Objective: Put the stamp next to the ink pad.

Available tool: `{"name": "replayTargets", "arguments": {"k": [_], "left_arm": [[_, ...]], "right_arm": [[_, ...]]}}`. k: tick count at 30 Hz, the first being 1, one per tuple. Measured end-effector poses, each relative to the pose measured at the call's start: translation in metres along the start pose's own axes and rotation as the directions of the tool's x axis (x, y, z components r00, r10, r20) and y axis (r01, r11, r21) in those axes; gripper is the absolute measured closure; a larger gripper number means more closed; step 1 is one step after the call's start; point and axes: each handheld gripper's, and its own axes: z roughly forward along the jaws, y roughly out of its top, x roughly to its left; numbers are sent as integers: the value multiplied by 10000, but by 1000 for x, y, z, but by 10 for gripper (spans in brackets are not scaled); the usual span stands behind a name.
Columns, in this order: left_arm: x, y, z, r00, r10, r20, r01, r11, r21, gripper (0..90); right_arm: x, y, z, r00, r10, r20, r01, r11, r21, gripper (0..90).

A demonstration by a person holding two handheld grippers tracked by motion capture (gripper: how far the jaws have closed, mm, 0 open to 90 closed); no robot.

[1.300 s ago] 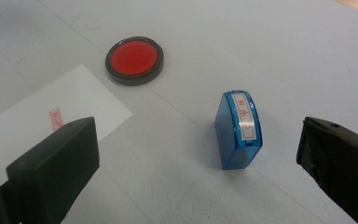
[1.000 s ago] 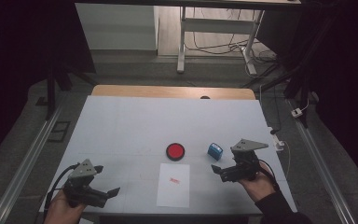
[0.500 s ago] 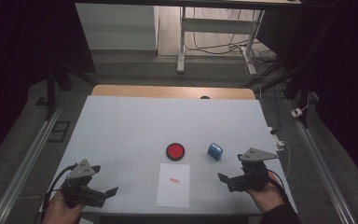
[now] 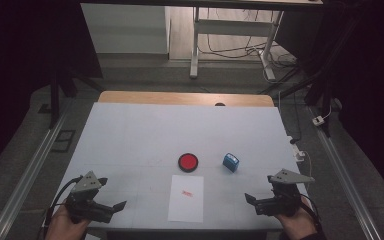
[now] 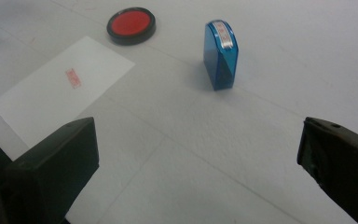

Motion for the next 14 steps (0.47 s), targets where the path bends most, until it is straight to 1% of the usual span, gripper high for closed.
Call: {"name": "replayTargets", "arguments": {"k": [5,8,10,12,14], "left_arm": [[-1,0,0,10000,32,-14,-32,10000,52,0],[-1,0,0,10000,61,-7,-61,9999,94,0],[-1,0,1,10000,84,-15,-84,9999,140,0],[-1,0,1,10000,58,-6,-58,9999,138,0],[0,1,1,10000,15,47,-16,9999,137,0]], "right_arm": [[-2,-9,-6,9998,88,192,-93,9995,294,0],[-2,-14,-8,9994,46,349,-67,9980,631,0],[-2,-15,-9,9993,88,370,-109,9983,571,0],[-3,-15,-9,9991,143,393,-167,9978,634,0],[-3,-15,-8,9992,78,393,-105,9976,682,0]]}}
